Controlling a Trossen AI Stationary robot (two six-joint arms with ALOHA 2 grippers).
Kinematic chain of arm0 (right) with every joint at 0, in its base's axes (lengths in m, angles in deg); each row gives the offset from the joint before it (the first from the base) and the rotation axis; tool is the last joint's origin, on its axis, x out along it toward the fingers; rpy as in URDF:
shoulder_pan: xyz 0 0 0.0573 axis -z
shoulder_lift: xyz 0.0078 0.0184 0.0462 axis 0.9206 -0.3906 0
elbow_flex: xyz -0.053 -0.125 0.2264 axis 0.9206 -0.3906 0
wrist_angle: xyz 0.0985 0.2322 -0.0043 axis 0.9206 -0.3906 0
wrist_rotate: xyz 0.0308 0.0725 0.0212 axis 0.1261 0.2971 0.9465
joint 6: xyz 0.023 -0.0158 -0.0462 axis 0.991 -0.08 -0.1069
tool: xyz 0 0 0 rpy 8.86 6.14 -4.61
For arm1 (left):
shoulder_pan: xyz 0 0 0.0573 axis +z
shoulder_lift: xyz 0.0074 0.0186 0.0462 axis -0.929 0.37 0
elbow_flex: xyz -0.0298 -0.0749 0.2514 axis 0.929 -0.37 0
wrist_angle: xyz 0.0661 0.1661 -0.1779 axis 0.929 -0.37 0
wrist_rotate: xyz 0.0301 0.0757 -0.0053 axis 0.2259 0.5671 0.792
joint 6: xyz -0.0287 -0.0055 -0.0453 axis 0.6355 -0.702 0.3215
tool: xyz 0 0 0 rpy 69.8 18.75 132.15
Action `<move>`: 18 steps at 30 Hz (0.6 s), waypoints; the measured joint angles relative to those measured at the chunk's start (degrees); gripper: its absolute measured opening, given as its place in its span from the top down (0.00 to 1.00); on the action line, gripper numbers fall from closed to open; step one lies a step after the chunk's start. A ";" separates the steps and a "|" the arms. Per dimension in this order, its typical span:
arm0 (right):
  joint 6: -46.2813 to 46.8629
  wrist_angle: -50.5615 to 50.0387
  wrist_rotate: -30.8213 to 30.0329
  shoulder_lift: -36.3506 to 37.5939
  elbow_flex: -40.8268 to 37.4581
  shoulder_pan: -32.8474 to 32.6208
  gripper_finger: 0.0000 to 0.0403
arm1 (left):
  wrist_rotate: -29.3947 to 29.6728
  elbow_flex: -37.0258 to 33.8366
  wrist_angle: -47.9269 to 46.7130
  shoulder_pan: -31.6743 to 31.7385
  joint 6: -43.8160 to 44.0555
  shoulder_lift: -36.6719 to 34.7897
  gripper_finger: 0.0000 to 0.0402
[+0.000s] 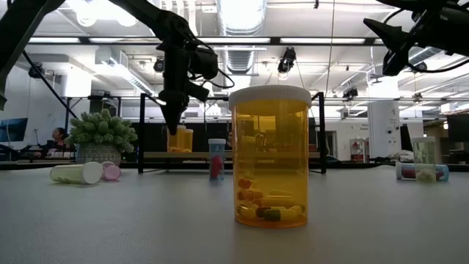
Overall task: Pick and place medicine bottles onto shelf by color
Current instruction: Put the left orange pill bottle on the shelf aligned with the other orange pill bottle
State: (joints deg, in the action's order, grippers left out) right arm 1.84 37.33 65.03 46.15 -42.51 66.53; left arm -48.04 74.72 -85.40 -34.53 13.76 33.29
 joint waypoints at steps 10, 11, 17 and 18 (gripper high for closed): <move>0.00 0.00 -0.02 0.00 0.01 -0.01 0.58 | 0.97 0.00 1.08 0.20 1.46 0.00 0.44; 0.00 0.00 0.00 0.00 0.01 0.01 0.58 | 1.04 0.00 1.17 0.29 1.46 0.00 0.44; 0.00 0.00 -0.01 0.00 0.01 0.01 0.58 | 3.39 0.00 3.53 0.50 1.25 0.00 0.44; 0.00 0.00 0.00 0.00 0.00 0.00 0.58 | 3.48 0.00 3.75 0.50 1.22 0.00 0.44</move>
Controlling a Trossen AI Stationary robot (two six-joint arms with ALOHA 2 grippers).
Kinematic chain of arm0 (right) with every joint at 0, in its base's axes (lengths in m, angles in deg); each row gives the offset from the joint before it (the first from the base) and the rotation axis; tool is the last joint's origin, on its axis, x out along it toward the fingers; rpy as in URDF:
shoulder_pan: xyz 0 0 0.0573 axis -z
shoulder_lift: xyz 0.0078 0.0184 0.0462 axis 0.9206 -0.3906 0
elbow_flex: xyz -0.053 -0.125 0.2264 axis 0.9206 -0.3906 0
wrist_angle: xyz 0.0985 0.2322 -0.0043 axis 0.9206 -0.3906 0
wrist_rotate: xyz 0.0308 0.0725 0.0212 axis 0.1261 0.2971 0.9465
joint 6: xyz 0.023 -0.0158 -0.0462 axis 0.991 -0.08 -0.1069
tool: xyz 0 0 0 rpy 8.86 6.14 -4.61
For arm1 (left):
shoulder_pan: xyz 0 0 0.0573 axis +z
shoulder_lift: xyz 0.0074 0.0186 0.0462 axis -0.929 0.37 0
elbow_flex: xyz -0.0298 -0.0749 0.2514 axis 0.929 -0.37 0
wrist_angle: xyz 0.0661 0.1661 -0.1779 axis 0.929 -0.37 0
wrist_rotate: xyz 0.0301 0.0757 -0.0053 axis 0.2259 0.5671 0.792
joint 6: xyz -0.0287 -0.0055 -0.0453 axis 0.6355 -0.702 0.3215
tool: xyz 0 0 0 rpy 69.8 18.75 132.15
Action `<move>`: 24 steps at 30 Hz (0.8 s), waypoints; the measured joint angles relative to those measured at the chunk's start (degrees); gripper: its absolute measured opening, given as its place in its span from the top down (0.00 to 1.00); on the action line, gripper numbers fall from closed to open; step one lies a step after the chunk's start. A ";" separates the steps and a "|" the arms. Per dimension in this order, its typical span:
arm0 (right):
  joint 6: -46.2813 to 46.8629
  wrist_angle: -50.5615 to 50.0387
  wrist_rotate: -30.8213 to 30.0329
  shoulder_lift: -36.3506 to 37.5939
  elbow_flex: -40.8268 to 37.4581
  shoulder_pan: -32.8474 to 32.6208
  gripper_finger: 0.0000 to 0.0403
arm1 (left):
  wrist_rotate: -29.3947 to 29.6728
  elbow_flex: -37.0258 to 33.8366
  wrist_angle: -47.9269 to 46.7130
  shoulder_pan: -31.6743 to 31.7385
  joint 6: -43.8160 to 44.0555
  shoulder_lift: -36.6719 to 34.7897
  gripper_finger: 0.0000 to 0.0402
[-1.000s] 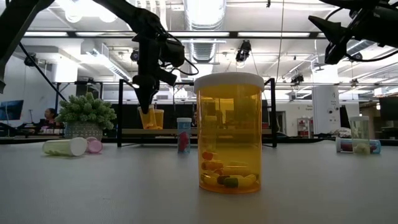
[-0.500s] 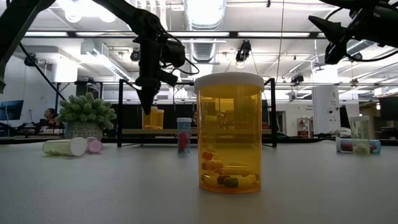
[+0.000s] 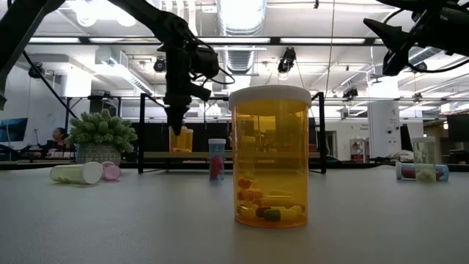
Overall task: Pick and place medicine bottles onto shelf by color
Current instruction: Put the left orange pill bottle on the shelf aligned with the other orange pill bottle
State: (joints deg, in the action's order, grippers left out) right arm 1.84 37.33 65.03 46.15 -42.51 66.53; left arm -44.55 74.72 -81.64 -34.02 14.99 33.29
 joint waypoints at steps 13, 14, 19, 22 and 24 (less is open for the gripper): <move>0.00 0.00 -0.01 0.00 0.01 -0.01 0.58 | -0.07 0.00 -0.33 -0.02 3.22 -0.24 0.43; 0.00 0.00 0.00 0.00 -0.01 0.01 0.58 | -0.07 0.00 -0.33 -0.02 3.30 -0.24 0.42; 0.00 0.00 0.00 0.00 0.01 0.01 0.58 | -0.09 0.65 -0.42 -0.03 3.26 -0.56 0.34; 0.00 0.00 -0.02 0.00 0.01 0.01 0.58 | -0.09 1.49 -0.84 -0.14 3.23 -2.02 0.31; 0.00 0.00 0.00 0.00 -0.01 0.01 0.58 | -0.11 1.99 -0.85 -0.21 3.23 -3.52 0.31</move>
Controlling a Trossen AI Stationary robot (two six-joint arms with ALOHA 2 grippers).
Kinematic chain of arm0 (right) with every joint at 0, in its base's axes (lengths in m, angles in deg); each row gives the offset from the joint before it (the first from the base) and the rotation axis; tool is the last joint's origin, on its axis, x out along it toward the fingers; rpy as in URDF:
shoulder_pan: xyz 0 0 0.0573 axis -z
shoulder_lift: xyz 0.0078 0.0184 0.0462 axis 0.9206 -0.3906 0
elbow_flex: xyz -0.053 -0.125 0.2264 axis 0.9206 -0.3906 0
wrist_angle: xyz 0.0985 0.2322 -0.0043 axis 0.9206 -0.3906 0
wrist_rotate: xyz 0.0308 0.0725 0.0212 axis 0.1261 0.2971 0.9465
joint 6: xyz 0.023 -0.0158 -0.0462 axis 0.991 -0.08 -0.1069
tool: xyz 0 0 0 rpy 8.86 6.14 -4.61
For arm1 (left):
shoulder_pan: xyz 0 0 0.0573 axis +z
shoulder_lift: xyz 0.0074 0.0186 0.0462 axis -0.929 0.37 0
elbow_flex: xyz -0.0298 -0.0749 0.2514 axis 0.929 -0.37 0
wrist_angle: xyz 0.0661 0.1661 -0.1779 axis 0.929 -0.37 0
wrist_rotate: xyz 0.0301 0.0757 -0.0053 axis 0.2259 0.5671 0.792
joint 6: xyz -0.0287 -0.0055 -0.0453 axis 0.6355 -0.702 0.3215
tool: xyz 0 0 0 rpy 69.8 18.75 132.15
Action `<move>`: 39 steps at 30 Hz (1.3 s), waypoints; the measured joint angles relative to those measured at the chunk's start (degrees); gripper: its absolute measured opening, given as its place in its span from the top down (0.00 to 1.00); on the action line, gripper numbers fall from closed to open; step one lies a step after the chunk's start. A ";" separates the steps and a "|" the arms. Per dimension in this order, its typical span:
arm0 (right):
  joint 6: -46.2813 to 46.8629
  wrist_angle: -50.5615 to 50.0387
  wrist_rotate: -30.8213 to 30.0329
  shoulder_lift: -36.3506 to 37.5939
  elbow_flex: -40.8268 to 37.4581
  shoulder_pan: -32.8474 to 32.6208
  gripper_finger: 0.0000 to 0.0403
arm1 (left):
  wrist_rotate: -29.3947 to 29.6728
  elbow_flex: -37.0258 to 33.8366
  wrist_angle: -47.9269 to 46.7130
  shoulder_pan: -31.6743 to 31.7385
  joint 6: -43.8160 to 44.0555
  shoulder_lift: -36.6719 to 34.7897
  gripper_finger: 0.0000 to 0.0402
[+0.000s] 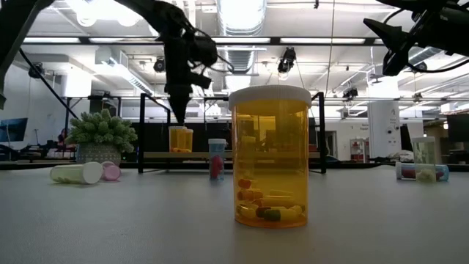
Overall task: Pick and place medicine bottles onto shelf by color
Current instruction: Put the left orange pill bottle on the shelf aligned with the other orange pill bottle, then put the middle blue pill bottle on the shelf
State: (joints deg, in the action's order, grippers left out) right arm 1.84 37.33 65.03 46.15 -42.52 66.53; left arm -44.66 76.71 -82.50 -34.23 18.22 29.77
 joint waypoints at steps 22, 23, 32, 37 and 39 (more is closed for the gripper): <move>0.00 0.00 -0.02 0.00 0.00 -0.02 0.58 | -5.10 -2.75 17.22 -12.16 16.64 -29.02 0.31; 0.00 0.02 0.00 0.00 0.01 -0.01 0.58 | -5.50 -2.80 17.59 -12.77 17.86 -29.62 0.31; 7.87 0.10 -0.65 0.07 0.08 0.00 0.58 | -5.82 -4.01 17.79 -21.47 28.02 -30.13 0.31; 7.63 0.04 -0.55 0.00 0.08 0.00 0.58 | -5.88 -6.42 22.63 -28.72 37.07 -29.81 0.31; 7.60 0.02 -0.55 0.00 0.08 0.00 0.58 | -5.92 -7.82 28.12 -31.34 41.11 -29.81 0.31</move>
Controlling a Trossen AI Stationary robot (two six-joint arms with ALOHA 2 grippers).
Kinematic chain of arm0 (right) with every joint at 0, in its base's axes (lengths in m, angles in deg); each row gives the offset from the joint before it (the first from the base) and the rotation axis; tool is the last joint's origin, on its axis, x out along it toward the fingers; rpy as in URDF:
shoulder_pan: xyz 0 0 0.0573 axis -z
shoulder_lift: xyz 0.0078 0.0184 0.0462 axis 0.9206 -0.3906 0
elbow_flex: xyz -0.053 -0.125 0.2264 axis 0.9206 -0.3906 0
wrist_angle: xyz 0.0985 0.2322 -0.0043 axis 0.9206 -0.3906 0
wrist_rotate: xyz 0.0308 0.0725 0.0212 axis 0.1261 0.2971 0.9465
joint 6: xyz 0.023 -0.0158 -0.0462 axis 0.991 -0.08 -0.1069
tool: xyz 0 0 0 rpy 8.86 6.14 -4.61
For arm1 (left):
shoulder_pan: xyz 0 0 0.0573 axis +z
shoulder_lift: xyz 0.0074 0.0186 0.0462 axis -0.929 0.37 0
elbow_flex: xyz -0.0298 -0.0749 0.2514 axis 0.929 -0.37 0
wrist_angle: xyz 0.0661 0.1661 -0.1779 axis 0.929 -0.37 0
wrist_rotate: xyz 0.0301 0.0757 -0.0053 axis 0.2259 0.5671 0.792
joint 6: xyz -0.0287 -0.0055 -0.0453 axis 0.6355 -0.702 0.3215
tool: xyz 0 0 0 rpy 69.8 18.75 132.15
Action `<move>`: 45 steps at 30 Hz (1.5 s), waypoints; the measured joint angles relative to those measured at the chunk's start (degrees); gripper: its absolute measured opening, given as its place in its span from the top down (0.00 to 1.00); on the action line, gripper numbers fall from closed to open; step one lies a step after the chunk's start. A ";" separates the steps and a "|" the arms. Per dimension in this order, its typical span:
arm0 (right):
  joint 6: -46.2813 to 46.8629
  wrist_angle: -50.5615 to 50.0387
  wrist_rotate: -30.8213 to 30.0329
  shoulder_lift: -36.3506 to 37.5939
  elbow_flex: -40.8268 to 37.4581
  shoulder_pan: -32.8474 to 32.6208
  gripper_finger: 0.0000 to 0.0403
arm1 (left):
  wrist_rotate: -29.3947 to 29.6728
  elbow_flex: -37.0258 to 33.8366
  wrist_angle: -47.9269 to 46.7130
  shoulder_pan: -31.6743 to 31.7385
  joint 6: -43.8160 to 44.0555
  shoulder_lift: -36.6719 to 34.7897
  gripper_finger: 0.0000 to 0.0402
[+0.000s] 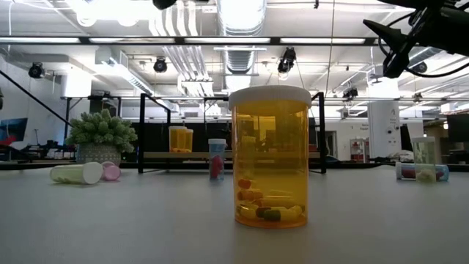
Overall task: Pick and place medicine bottles onto shelf by color
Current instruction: Put the middle blue pill bottle on the shelf
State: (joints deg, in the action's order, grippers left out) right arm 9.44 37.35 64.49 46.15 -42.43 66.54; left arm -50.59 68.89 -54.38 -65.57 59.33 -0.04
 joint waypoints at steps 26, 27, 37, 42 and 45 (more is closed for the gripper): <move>-3.05 -2.90 -7.55 -10.64 17.18 -0.02 0.58 | 12.65 -15.87 46.62 -21.09 6.97 4.43 0.31; -3.10 -6.53 -7.32 -12.06 19.25 -0.02 0.58 | 12.63 -15.78 46.78 -21.08 6.93 4.48 0.31; -4.62 -54.87 -7.32 -30.01 44.46 -0.02 0.58 | 12.63 -15.77 46.75 -21.11 6.91 2.67 0.31; -7.79 -66.91 -5.78 -39.53 52.57 -0.04 0.58 | 12.39 -15.84 46.43 -21.11 6.91 1.37 0.31; -14.73 -67.83 -2.10 -43.77 56.15 -0.11 0.58 | 12.15 -15.92 46.41 -21.25 6.91 0.29 0.31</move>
State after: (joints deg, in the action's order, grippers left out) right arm -5.29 -30.47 62.39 2.38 13.72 66.42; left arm -38.43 52.97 -7.96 -86.82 66.24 0.25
